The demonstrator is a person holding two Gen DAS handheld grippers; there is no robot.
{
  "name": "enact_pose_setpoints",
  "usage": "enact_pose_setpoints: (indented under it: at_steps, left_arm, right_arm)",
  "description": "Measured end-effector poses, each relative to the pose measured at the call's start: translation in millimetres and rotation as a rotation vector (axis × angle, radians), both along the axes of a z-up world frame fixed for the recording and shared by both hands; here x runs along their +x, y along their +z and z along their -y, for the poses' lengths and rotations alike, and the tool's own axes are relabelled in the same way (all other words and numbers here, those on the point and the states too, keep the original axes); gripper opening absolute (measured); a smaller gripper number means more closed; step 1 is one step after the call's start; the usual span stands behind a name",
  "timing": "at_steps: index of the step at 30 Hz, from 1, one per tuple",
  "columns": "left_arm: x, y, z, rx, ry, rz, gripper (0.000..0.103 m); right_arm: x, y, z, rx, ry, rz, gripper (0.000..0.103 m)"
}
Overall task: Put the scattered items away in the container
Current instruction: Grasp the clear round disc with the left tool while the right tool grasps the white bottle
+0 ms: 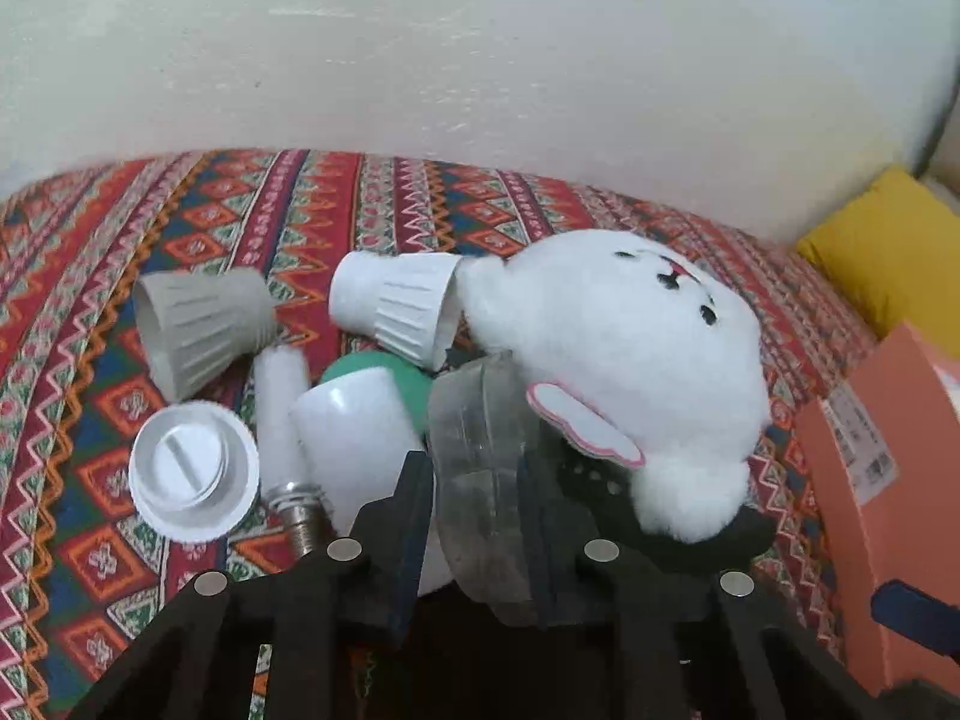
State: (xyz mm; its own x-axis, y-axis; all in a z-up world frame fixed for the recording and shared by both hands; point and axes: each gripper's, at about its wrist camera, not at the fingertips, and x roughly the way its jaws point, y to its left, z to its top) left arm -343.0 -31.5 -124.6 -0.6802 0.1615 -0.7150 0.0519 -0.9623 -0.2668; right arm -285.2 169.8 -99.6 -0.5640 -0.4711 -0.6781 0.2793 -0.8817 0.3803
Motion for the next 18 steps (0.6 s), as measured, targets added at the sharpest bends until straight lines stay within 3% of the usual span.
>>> enact_pose_setpoints:
  at_steps: [2, 4, 5, 7, 9, 14, 18]
  left_arm:
    - [-9.8, -7.5, 2.0, 0.065, -0.008, 0.037, 0.041]
    - [-20.0, -14.8, -0.3, 0.119, -0.023, 0.063, 0.044]
    - [-23.0, -16.9, -4.9, 0.108, -0.030, 0.068, 0.041]
    - [-23.4, -17.1, -12.2, 0.066, -0.032, 0.060, 0.021]
    - [-12.3, -9.3, -9.0, 0.074, -0.037, 0.061, 0.018]
    - [78.6, 46.7, 46.8, 0.064, -0.029, -0.041, 0.017]
    - [145.8, 57.5, 105.4, 0.009, 0.030, -0.034, 0.017]
  right_arm:
    - [0.5, -0.2, -0.7, -0.005, 0.003, 0.000, 0.096]
    - [0.9, -0.4, -1.3, -0.010, 0.005, 0.001, 0.096]
    - [1.2, -0.5, -1.7, -0.012, 0.007, 0.001, 0.096]
    - [1.5, -0.5, -2.5, -0.017, 0.008, 0.000, 0.096]
    - [1.2, 0.4, -3.9, -0.019, 0.006, -0.003, 0.095]
    - [3.7, 1.5, 0.9, -0.021, 0.039, 0.000, 0.089]
    - [12.5, 3.7, 20.5, -0.002, 0.107, -0.020, 0.089]
